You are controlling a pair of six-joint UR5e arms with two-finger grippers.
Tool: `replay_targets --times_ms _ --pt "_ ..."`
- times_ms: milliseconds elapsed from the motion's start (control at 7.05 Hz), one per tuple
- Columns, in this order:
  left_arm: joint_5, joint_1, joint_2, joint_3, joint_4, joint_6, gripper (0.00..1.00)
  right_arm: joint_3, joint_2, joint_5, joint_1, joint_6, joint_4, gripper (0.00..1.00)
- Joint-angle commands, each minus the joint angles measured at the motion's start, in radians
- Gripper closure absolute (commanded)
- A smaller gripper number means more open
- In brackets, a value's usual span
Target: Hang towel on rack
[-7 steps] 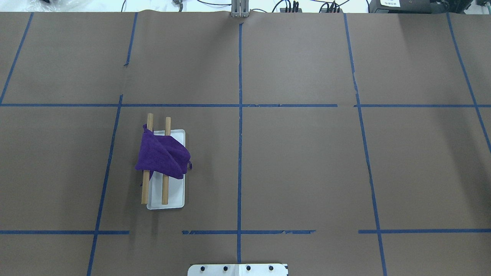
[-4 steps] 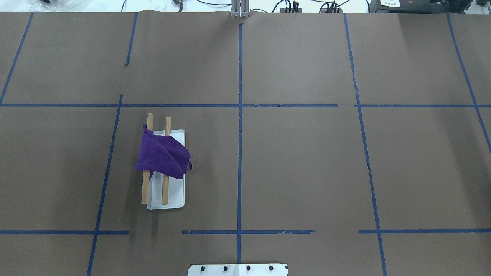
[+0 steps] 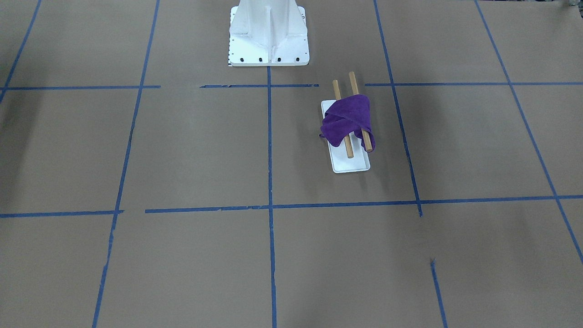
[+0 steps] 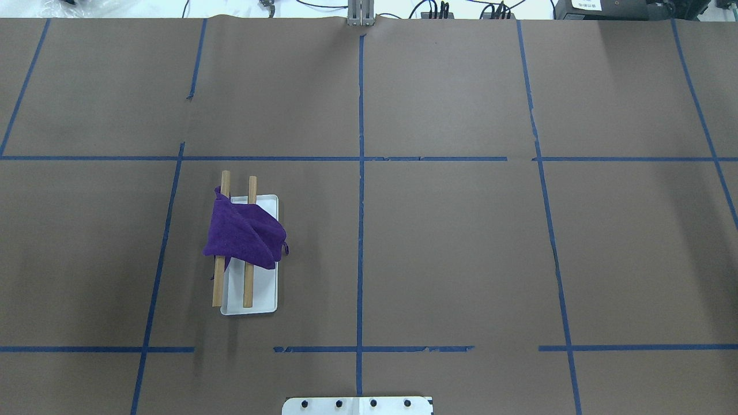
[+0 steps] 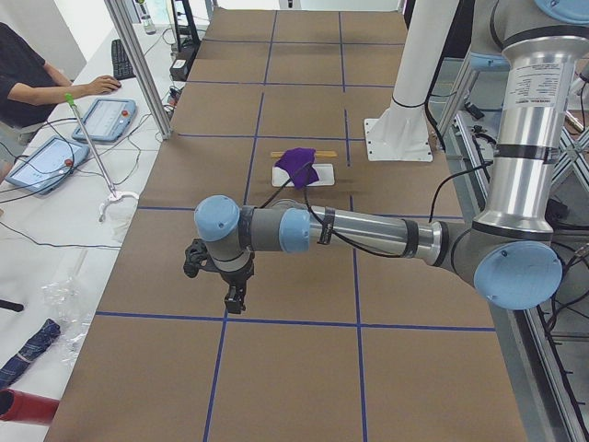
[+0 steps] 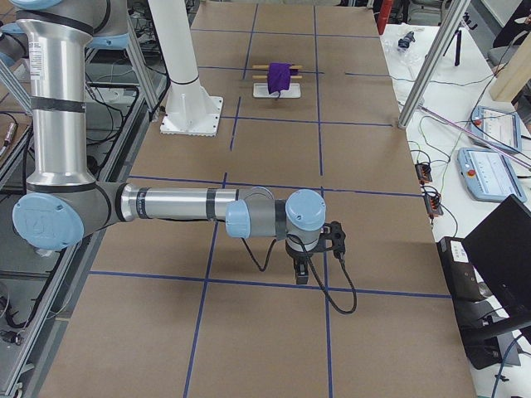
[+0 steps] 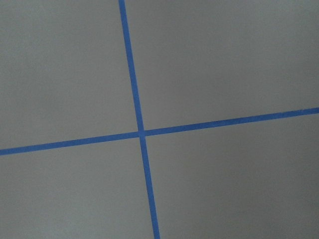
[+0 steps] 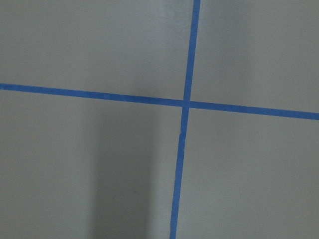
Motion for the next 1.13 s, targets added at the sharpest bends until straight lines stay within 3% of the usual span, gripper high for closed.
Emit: replay_targets --times_ms 0,993 --pt "0.001 -0.001 0.016 0.031 -0.041 -0.001 0.0 -0.001 -0.001 0.0 0.0 0.0 0.0 0.0" --pt "0.001 0.001 0.013 0.041 -0.049 -0.007 0.0 -0.001 -0.001 -0.001 0.0 0.0 0.0 0.0"
